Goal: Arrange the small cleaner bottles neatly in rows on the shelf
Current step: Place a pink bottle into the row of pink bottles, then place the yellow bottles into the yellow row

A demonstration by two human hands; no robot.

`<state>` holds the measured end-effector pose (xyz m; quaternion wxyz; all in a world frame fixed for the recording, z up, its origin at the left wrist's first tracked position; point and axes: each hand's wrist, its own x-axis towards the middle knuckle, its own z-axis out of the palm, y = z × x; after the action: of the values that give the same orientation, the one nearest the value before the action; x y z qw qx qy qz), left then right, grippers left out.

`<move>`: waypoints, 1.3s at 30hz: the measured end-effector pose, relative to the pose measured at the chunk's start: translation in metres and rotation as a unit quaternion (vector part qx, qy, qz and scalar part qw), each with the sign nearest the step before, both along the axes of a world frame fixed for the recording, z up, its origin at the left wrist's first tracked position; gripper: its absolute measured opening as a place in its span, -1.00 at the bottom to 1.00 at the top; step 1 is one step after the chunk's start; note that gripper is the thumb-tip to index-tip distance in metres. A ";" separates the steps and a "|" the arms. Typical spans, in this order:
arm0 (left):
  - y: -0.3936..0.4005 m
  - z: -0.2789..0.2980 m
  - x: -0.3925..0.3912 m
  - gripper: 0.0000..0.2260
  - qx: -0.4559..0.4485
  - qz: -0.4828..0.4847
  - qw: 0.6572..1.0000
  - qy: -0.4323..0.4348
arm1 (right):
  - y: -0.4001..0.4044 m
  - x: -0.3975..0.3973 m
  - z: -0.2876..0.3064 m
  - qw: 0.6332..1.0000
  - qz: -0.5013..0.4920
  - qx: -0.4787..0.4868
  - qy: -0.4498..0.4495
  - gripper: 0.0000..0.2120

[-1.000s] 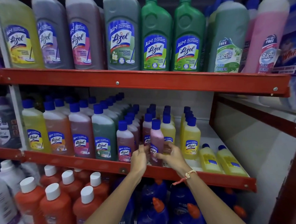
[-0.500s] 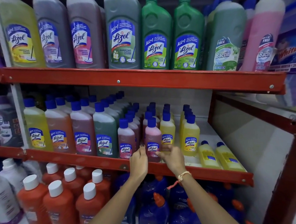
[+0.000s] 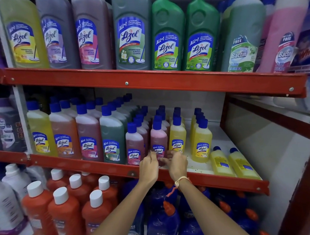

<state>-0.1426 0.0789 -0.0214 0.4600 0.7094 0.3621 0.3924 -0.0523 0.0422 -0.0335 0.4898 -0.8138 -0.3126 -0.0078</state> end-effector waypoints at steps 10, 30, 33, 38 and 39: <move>-0.041 -0.012 0.035 -0.77 0.085 -0.057 0.995 0.020 | -0.084 0.065 0.027 0.970 -0.181 -0.083 -0.142 -0.82; -0.076 0.006 0.163 -0.63 -0.154 -0.193 0.967 0.060 | -0.139 0.130 0.048 0.978 -0.157 -0.080 0.113 -0.59; -0.085 0.011 0.148 -0.76 -0.134 -0.181 0.974 -0.014 | -0.139 0.114 0.048 0.981 -0.161 -0.022 0.105 -0.43; -0.081 0.012 0.110 -0.60 -0.112 -0.227 0.963 -0.087 | -0.126 0.083 0.050 0.985 -0.154 0.044 0.065 -0.57; -0.075 0.011 0.104 -0.61 -0.129 -0.231 0.959 -0.103 | -0.121 0.078 0.050 0.986 -0.144 0.056 0.066 -0.60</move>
<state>-0.0386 0.0043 -0.0106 0.6604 0.6642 0.1861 0.2968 0.0253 -0.0787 0.0163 0.5482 -0.8201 -0.1585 -0.0425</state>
